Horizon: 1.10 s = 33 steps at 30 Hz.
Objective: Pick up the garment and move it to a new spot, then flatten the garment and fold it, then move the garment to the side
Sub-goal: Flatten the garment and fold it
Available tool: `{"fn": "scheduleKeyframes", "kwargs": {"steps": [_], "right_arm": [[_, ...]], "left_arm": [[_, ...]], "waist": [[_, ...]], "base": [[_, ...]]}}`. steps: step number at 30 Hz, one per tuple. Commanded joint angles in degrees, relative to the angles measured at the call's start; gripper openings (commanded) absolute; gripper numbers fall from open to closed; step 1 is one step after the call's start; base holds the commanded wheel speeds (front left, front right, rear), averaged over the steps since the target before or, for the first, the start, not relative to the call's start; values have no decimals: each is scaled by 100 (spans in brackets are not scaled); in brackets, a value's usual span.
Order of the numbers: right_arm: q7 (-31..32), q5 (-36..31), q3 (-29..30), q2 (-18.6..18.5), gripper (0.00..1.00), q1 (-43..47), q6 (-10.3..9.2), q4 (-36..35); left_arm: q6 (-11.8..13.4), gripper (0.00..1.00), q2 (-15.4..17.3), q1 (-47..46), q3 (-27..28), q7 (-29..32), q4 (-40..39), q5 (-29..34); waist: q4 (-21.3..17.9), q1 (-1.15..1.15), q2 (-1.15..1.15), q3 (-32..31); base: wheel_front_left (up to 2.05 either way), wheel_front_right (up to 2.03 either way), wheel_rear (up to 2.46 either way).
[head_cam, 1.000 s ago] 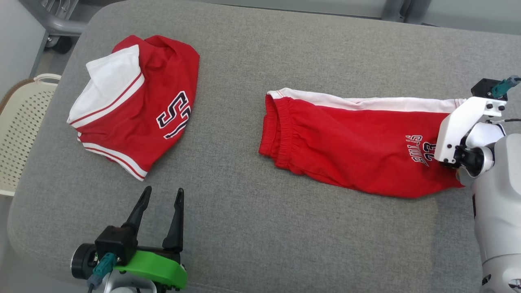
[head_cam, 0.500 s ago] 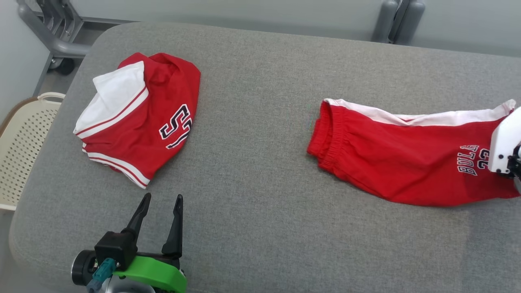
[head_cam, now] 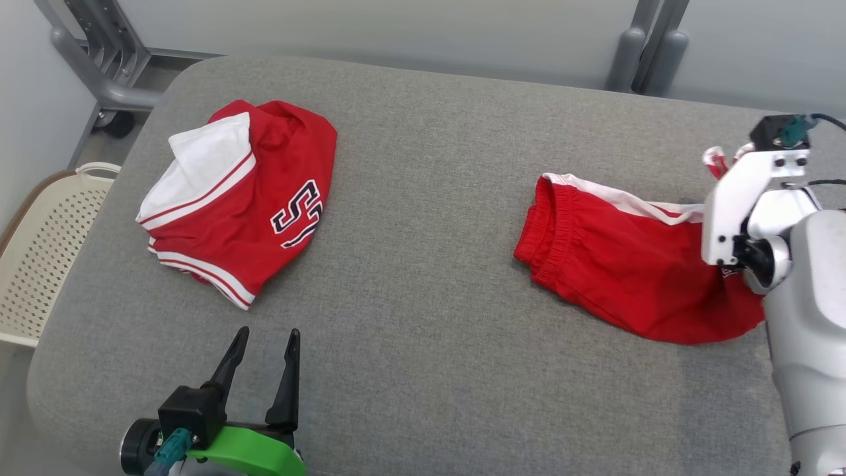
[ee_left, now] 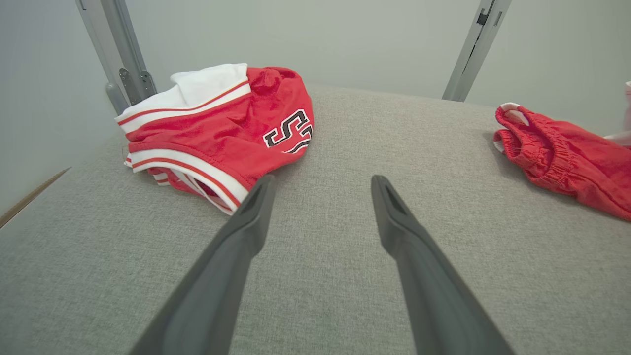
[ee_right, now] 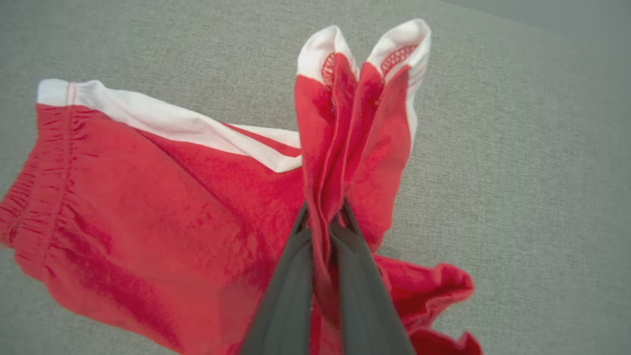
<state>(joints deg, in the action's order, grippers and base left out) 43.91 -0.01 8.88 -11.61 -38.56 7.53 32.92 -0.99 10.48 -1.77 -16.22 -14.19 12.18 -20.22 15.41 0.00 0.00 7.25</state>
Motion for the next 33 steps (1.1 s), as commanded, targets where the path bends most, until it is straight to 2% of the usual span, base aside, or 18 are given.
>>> {"fn": "scheduleKeyframes", "kwargs": {"steps": [1,11,23,24,25,31,33], "right_arm": [[55,169,-219,90,0,-113,-8,3],[-111,566,-907,471,0,-418,-8,397],[-415,565,-1109,710,0,-583,-7,1210],[-442,548,-1106,715,4,-599,-8,1266],[-479,552,-1103,724,100,-618,-7,1309],[-792,909,-1041,748,100,-812,-8,1229],[-1015,977,-1021,655,100,-894,-8,1098]], "left_arm": [[-22,100,25,-16,-6,-35,29,-27],[-12,100,7,-34,-48,-55,111,-48],[8,100,-18,1,-89,-68,150,-73],[10,100,-24,-4,-95,-70,152,-74],[15,100,-28,-12,-95,-73,154,-77],[56,100,-4,9,-35,-86,155,-116],[91,100,27,57,7,-88,140,-124]], "waist": [[82,0,0,-13],[386,0,0,-70],[643,0,0,-57],[652,0,0,-54],[659,0,0,-51],[598,0,0,-102],[530,0,0,-144]], "base": [[0,0,0],[0,0,0],[0,0,0],[0,0,0],[0,0,0],[0,0,0],[0,0,0]]}}
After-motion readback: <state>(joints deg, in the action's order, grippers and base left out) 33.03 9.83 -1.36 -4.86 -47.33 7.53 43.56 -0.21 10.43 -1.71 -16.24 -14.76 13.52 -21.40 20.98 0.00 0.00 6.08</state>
